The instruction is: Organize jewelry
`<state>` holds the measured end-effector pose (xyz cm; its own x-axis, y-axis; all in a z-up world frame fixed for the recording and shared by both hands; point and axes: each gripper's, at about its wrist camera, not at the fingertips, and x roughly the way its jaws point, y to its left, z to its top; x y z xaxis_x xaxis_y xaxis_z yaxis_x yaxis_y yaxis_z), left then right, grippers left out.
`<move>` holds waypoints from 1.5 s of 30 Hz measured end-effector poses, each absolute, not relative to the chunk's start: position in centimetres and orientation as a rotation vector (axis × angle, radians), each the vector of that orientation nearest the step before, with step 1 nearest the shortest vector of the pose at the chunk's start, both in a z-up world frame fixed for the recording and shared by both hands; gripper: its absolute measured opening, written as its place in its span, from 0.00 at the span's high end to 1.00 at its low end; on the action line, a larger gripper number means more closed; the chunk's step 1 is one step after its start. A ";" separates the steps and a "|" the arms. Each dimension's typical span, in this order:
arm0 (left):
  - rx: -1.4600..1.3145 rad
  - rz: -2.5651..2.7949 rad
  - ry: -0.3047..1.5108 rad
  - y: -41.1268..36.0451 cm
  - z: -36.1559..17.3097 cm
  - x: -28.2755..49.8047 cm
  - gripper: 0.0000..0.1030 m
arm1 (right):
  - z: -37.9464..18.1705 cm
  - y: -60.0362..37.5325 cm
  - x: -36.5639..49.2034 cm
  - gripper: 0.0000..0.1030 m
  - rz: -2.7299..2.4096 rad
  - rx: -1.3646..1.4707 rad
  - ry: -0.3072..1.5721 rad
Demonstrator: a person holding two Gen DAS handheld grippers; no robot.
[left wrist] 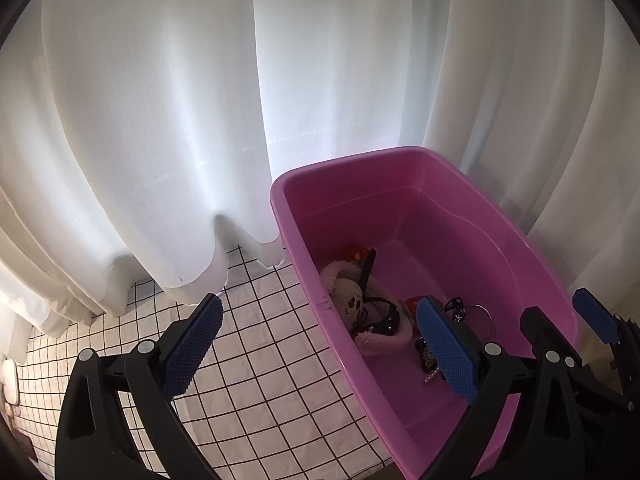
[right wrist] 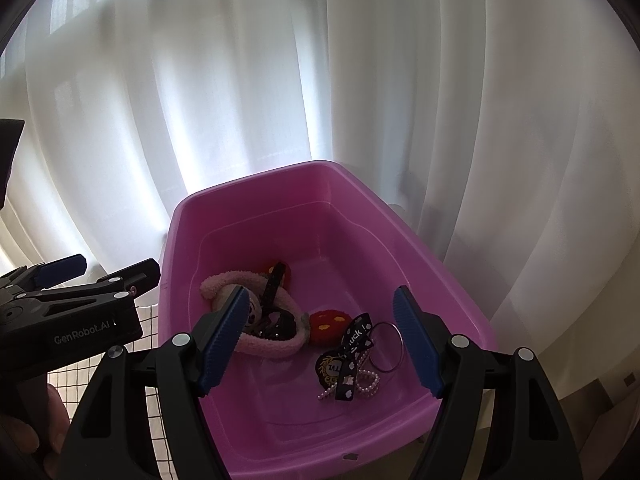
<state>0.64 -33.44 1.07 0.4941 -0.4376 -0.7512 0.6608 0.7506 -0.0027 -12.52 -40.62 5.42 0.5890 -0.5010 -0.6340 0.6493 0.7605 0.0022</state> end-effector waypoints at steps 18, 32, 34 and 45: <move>0.316 -0.677 0.828 -33.3 0.8 0.6 0.07 | 5.5 -40.3 -12.8 0.31 -0.676 0.246 0.657; 0.307 -0.662 0.839 -33.0 0.9 0.5 0.06 | 5.5 -39.8 -13.0 0.31 -0.679 0.249 0.657; 0.307 -0.655 0.840 -33.0 0.8 0.4 0.06 | 5.6 -39.8 -13.0 0.31 -0.680 0.250 0.657; 0.304 -0.651 0.836 -32.8 0.9 0.2 0.06 | 5.7 -39.6 -13.0 0.31 -0.682 0.249 0.656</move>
